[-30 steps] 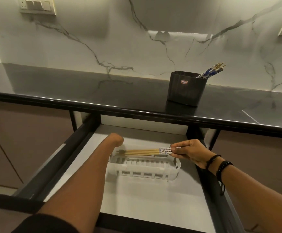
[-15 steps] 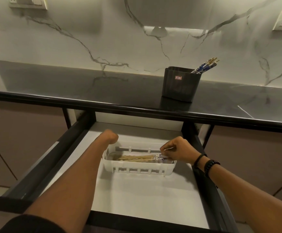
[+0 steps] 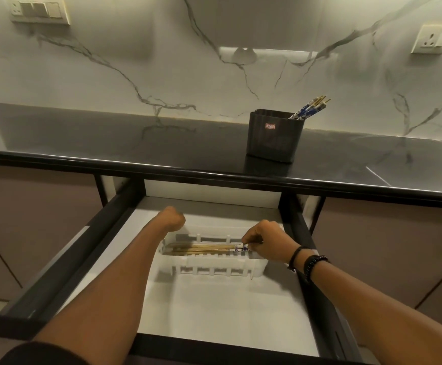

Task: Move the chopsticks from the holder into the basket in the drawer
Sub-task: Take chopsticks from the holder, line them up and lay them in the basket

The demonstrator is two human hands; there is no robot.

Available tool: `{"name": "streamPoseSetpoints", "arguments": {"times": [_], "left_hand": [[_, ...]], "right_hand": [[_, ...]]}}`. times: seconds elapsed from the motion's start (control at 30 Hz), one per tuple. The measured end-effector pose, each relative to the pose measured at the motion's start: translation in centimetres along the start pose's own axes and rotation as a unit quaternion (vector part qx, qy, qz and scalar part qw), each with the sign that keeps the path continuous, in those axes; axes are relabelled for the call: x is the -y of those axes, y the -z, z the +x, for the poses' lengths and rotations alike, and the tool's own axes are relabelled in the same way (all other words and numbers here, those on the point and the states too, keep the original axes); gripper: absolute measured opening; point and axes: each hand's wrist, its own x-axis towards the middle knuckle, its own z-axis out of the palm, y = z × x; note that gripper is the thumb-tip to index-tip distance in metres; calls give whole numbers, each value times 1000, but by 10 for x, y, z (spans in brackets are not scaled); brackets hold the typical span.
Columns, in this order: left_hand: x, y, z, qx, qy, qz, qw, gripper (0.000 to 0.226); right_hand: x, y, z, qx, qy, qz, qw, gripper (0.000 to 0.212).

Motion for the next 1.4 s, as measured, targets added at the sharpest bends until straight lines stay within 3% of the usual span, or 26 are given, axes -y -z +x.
{"name": "streamPoseSetpoints", "arguments": {"times": [0.23,0.43,0.7,0.9,1.07,1.4], "left_hand": [[2,-3,2,-1,-8,10,1000,36],[4,-5,5,-1,-19,16,1000,36],[-5,-3,-3,-68,-138,56,986,24],[-38,2,-31,-209,-348,36,913,25],[-69,17,-41,-306,-440,-8,844,22],[-132,50,-10,-156,-362,103,913,49]], "right_hand": [[0,9,1,-38,-11,57,998,17],[-1,0,-1,-1,-2,20,1000,21],[2,8,-3,-51,-17,38,998,22],[14,39,-8,-193,-14,97,976,23],[25,92,-3,-302,-20,153,941,18],[10,182,38,-405,-50,152,900,25]]}}
